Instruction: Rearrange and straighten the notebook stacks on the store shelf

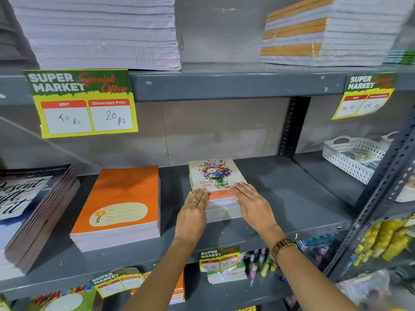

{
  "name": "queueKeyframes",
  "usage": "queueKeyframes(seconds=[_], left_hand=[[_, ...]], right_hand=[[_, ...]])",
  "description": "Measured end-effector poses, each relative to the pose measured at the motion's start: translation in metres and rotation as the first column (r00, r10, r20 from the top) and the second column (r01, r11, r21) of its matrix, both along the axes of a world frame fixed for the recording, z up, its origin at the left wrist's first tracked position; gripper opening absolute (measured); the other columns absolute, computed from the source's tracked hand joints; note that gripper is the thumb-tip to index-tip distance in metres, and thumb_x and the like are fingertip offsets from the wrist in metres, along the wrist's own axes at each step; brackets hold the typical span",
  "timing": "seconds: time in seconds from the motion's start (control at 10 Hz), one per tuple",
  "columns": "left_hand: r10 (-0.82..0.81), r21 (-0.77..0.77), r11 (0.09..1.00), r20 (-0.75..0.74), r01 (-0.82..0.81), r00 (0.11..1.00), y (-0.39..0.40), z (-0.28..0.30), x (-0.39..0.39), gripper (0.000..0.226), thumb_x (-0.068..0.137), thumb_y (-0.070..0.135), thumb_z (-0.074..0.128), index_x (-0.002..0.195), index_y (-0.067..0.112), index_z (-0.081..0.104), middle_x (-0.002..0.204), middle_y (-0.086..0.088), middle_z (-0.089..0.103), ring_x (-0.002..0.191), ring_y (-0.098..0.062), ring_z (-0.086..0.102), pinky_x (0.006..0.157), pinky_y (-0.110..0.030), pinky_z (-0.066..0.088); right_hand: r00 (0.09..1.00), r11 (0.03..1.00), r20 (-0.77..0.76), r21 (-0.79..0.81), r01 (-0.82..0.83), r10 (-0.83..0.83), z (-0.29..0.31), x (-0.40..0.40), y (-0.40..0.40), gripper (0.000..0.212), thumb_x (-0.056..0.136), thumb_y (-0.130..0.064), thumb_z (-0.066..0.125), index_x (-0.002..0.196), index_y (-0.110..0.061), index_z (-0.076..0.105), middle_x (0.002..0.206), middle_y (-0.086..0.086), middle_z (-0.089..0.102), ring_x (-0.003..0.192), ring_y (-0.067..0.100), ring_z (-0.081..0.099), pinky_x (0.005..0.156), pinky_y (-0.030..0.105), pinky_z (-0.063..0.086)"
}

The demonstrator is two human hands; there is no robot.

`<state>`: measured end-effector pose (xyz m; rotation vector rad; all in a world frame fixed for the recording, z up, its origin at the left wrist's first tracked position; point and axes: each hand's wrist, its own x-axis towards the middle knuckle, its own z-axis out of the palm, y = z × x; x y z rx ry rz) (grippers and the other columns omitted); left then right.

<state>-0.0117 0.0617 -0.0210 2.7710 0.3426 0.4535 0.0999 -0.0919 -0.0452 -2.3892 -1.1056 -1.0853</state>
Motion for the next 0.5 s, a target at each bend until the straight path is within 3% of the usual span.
queueKeyframes(seconds=[0.3,0.4,0.5], left_hand=[[0.020,-0.125,0.992,0.053,-0.013,0.998,0.001,0.002,0.000,0.051,0.094,0.008,0.042,0.143,0.021,0.029,0.154,0.002,0.028,0.144,-0.017,0.020,0.115,-0.028,0.024],[-0.003,-0.169,0.986,0.064,0.013,0.998,0.001,0.003,0.000,0.048,0.095,0.012,0.044,0.141,0.019,0.033,0.152,0.001,0.032,0.143,-0.017,0.024,0.115,-0.028,0.025],[-0.036,-0.192,0.980,0.111,0.056,0.993,0.008,0.006,-0.005,0.048,0.093,0.022,0.050,0.139,0.017,0.037,0.149,-0.003,0.039,0.140,-0.019,0.031,0.114,-0.034,0.030]], right_hand=[[0.998,1.000,-0.065,-0.023,0.008,-0.009,0.003,-0.005,0.002,0.044,0.054,0.003,0.086,0.096,-0.004,0.076,0.097,0.010,0.077,0.091,0.023,0.074,0.079,0.043,0.057],[0.996,0.998,-0.083,-0.045,0.040,-0.043,0.004,-0.005,0.002,0.027,0.079,-0.012,0.058,0.100,-0.006,0.074,0.101,0.009,0.076,0.097,0.022,0.072,0.086,0.045,0.054],[0.980,0.987,-0.160,-0.127,0.097,-0.117,0.011,-0.014,0.007,0.045,0.084,-0.026,0.037,0.106,-0.009,0.072,0.107,0.007,0.074,0.104,0.022,0.069,0.096,0.048,0.046]])
